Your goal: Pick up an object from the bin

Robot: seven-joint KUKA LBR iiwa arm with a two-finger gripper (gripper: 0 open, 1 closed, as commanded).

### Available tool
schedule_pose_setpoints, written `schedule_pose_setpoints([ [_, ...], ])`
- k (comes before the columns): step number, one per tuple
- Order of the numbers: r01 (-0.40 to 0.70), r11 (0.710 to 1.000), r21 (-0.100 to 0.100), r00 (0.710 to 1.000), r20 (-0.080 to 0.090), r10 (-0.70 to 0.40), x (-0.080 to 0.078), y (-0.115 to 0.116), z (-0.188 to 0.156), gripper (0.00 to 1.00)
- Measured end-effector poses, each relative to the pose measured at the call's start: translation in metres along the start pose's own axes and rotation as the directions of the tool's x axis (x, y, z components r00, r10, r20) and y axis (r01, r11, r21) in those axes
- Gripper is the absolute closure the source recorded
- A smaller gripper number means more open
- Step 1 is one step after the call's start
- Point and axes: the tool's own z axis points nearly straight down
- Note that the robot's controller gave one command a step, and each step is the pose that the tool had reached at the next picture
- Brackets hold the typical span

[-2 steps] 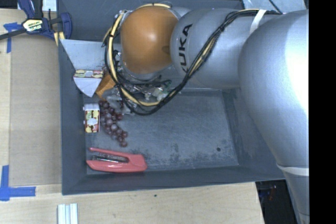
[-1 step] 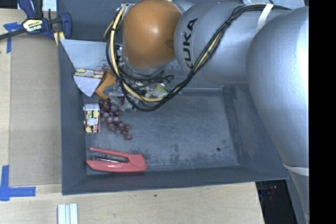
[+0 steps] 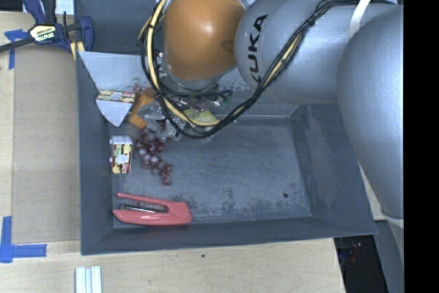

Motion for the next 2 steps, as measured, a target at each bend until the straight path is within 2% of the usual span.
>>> schedule_pose_setpoints([
  [2,-0.002,1.0,0.004,1.0,0.006,0.002,-0.0014,-0.001,-0.0253,1.0],
])
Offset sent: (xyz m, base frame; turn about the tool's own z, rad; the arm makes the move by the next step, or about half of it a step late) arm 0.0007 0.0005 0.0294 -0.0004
